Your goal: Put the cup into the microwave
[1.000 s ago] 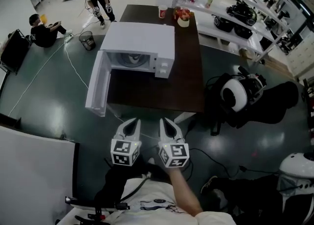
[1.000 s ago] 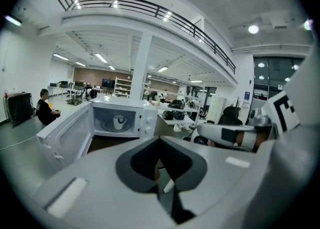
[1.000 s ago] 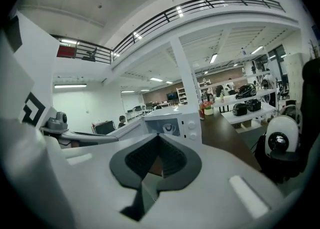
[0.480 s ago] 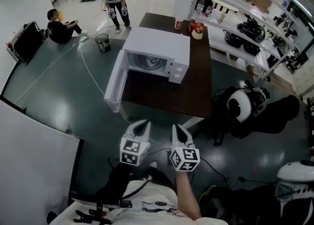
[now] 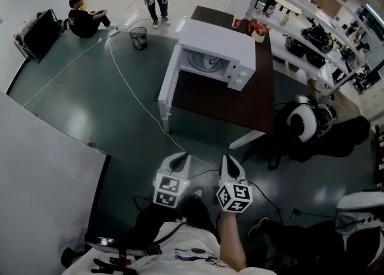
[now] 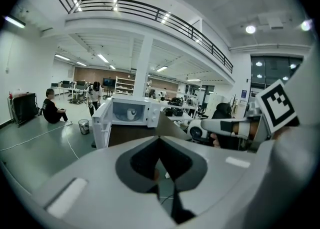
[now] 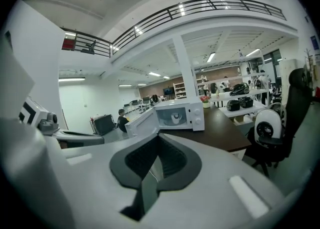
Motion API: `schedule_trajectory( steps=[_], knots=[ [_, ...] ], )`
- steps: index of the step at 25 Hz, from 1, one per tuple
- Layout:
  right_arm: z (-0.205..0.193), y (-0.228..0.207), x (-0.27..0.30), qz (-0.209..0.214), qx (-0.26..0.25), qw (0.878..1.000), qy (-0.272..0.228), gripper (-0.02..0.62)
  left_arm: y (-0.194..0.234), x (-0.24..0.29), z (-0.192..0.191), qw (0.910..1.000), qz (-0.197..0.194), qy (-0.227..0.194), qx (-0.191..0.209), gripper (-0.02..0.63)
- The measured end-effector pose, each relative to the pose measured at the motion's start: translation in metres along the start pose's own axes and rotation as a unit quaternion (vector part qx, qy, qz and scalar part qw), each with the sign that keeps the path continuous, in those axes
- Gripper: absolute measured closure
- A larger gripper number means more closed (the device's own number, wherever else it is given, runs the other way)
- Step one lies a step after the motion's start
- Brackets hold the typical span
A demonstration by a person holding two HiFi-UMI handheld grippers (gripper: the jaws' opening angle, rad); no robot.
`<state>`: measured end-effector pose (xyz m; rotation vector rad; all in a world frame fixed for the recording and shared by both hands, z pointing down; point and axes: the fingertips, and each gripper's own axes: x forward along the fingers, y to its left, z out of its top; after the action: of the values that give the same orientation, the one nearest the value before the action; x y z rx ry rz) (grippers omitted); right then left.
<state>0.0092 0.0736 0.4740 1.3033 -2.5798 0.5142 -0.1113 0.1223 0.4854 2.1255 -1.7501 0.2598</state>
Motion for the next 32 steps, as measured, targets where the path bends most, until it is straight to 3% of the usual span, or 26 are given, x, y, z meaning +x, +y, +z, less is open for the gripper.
schedule_trajectory(
  steps=[7,12,17,32],
  knots=[
    [0.006,0.005,-0.016,-0.003,-0.005,1.0,-0.01,0.595,-0.002,-0.017,0.018,0.9997,-0.001,-0.026,0.001,0.607],
    [0.032,0.004,-0.024,0.022,-0.024,0.999,-0.043,0.595,-0.003,-0.019,0.034,0.9981,0.025,-0.056,0.009,0.607],
    [0.05,-0.02,-0.031,0.024,-0.033,0.996,-0.074,0.595,-0.021,-0.013,0.057,0.9949,0.034,-0.091,0.028,0.607],
    [0.086,-0.034,-0.02,0.031,-0.045,0.993,-0.106,0.595,-0.027,0.007,0.079,0.9924,0.041,-0.108,0.043,0.607]
  ],
)
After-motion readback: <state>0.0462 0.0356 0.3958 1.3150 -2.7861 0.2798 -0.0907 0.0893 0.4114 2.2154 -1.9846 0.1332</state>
